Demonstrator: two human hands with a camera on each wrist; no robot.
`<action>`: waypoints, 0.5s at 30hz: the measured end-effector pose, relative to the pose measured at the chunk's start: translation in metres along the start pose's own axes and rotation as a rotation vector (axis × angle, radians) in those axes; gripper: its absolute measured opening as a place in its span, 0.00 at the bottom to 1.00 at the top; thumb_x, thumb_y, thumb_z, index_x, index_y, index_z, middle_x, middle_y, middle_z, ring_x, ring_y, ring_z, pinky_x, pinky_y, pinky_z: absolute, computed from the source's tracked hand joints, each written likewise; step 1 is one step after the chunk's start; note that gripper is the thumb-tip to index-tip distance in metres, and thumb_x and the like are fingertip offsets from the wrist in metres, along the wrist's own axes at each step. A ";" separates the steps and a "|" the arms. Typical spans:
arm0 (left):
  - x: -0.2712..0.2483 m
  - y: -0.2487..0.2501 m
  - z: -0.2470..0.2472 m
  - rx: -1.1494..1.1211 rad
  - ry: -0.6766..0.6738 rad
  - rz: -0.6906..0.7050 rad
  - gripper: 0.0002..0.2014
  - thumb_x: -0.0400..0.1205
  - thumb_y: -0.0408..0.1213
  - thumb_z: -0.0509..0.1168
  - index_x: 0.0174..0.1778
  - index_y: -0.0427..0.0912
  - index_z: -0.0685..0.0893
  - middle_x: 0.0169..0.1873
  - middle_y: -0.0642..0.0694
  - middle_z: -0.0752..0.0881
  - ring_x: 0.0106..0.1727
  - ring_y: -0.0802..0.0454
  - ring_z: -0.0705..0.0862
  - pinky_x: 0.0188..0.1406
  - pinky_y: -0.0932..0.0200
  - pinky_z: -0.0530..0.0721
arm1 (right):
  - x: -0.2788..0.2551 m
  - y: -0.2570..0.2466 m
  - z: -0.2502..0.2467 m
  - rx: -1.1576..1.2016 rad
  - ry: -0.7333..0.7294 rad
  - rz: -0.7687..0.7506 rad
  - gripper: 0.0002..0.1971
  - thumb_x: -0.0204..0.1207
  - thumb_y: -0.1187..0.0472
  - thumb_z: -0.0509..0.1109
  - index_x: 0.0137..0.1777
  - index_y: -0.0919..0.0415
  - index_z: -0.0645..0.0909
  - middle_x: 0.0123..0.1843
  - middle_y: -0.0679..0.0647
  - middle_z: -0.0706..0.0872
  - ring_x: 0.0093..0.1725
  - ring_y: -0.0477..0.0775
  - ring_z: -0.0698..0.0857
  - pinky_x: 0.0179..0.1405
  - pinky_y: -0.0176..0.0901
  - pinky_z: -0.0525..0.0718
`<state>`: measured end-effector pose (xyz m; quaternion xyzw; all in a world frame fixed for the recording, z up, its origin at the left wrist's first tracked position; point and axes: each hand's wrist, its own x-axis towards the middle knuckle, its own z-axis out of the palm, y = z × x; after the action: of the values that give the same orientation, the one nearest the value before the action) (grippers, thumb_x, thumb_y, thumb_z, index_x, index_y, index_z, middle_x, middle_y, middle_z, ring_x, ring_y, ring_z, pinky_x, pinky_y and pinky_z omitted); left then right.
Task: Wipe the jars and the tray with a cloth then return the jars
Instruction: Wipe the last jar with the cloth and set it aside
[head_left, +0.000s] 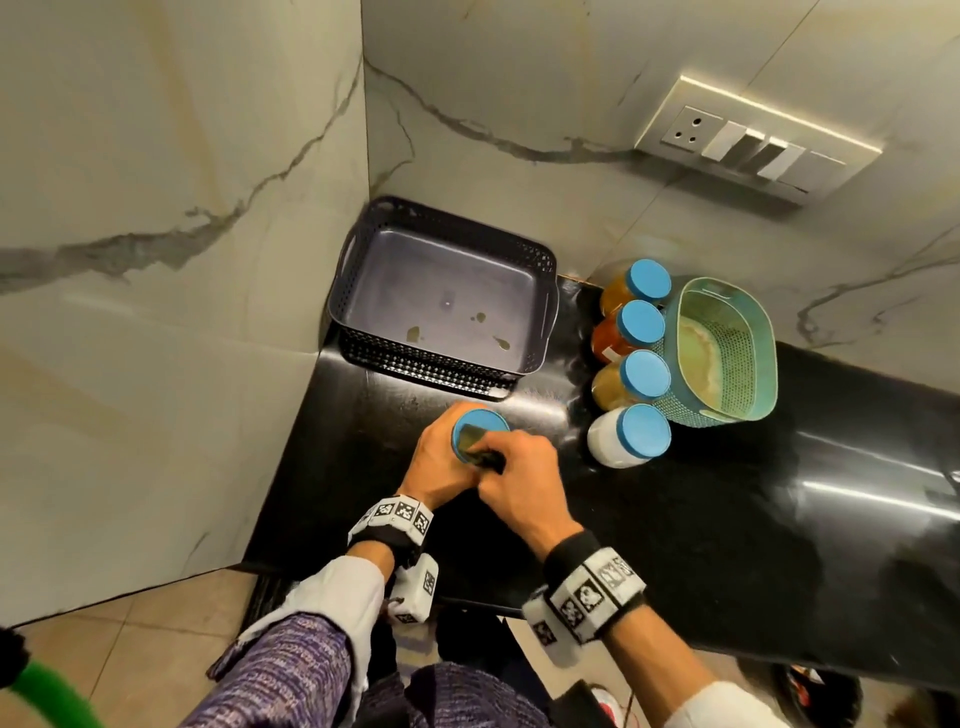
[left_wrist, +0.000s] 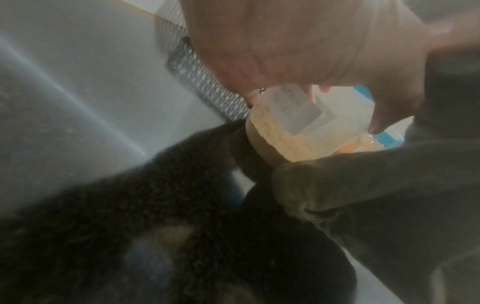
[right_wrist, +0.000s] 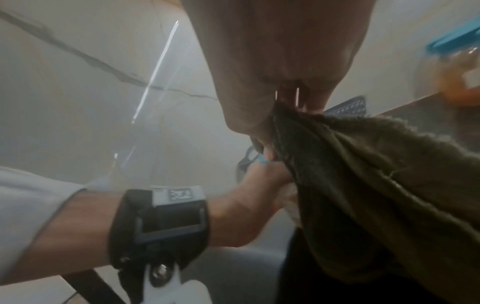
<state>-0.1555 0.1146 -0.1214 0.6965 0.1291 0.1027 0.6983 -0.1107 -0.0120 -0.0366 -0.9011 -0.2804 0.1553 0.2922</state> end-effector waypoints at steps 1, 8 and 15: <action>0.000 0.000 0.000 0.009 0.019 0.000 0.20 0.74 0.31 0.76 0.62 0.46 0.87 0.55 0.48 0.92 0.58 0.49 0.91 0.63 0.40 0.90 | 0.006 -0.010 0.003 0.035 -0.011 -0.041 0.13 0.63 0.66 0.74 0.45 0.52 0.92 0.42 0.46 0.94 0.43 0.49 0.91 0.52 0.44 0.89; 0.006 0.002 0.000 0.033 -0.014 -0.024 0.28 0.69 0.32 0.84 0.65 0.47 0.86 0.57 0.49 0.91 0.59 0.48 0.91 0.63 0.47 0.89 | 0.026 0.010 -0.014 -0.052 0.068 0.053 0.11 0.65 0.64 0.75 0.46 0.52 0.92 0.42 0.48 0.94 0.42 0.53 0.91 0.46 0.50 0.89; 0.009 -0.005 0.002 0.036 0.054 -0.060 0.24 0.76 0.26 0.74 0.57 0.62 0.87 0.51 0.55 0.93 0.53 0.58 0.91 0.57 0.51 0.88 | 0.043 -0.009 0.000 0.012 0.019 0.021 0.06 0.67 0.60 0.74 0.44 0.53 0.89 0.39 0.48 0.92 0.40 0.52 0.90 0.42 0.52 0.88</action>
<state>-0.1466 0.1160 -0.1266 0.7019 0.1704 0.0982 0.6845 -0.0803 0.0197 -0.0358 -0.9036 -0.2670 0.1514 0.2988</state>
